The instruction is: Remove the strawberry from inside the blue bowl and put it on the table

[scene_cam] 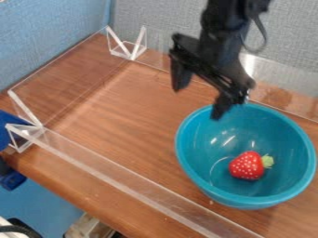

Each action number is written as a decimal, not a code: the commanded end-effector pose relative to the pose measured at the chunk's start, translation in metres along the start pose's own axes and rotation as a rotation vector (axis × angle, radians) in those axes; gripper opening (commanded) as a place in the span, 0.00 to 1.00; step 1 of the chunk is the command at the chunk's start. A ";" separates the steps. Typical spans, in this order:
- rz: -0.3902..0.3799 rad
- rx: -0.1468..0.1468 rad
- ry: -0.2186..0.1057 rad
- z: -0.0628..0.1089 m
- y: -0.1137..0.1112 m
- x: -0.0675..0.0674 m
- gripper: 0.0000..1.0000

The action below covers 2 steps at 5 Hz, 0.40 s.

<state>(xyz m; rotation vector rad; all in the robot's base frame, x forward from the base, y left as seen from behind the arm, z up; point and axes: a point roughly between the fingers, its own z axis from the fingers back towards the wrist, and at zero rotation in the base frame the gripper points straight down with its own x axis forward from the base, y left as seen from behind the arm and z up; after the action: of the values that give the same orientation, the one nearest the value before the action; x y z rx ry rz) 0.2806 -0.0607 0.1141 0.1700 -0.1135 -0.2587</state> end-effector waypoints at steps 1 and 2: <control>-0.039 -0.013 -0.030 -0.004 -0.021 0.003 1.00; -0.065 -0.018 -0.001 -0.023 -0.035 0.004 1.00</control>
<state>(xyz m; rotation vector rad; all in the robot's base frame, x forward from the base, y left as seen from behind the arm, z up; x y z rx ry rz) 0.2756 -0.0882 0.0753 0.1656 -0.0702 -0.3211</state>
